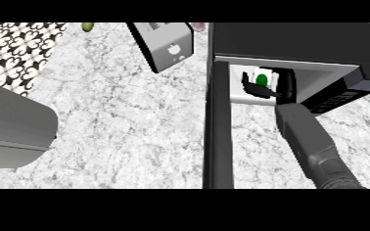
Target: Pick up the milk, place it into the microwave and close the microwave
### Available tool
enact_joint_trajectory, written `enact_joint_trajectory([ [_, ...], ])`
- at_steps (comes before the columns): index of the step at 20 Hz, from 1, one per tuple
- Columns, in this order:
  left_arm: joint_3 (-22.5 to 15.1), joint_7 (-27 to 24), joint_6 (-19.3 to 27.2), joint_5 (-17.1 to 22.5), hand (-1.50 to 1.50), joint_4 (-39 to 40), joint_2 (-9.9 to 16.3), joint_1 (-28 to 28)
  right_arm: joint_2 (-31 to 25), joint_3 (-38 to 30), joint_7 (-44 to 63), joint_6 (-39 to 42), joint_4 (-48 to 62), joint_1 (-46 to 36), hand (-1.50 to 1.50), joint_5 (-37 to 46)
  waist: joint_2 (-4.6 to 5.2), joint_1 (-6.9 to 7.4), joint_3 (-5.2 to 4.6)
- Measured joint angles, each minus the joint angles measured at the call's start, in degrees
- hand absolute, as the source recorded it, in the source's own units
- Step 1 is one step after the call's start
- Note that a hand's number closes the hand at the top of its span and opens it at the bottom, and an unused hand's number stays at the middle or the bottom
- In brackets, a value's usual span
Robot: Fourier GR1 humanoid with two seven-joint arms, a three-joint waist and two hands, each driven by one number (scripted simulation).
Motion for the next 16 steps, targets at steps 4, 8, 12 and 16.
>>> enact_joint_trajectory([
  [4, 0.13, 0.23, -0.28, 0.01, -1.50, 0.92, 0.11, -1.14, -1.17, -0.41, -1.28, -2.62, 2.01, -2.19, 1.50, 0.89, 0.32, 0.55, 0.04],
  [8, 0.35, -0.46, -1.06, 0.03, -1.50, 2.56, 0.22, -1.94, -2.01, -2.24, -2.69, -2.82, 2.46, -3.82, 1.50, -0.12, 0.62, 1.11, 0.09],
  [12, 0.81, -0.54, -1.08, 0.12, -1.50, 3.29, 0.19, -2.55, -2.08, -3.90, -4.61, -3.39, 2.44, -4.96, 1.50, -1.00, 0.80, 1.48, 0.12],
  [16, 0.91, -0.14, -1.24, 0.04, -1.50, 3.58, 0.49, -3.10, -2.56, -4.34, -4.90, -8.35, 3.16, -6.22, 1.50, -0.14, 1.06, 2.04, 0.09],
])
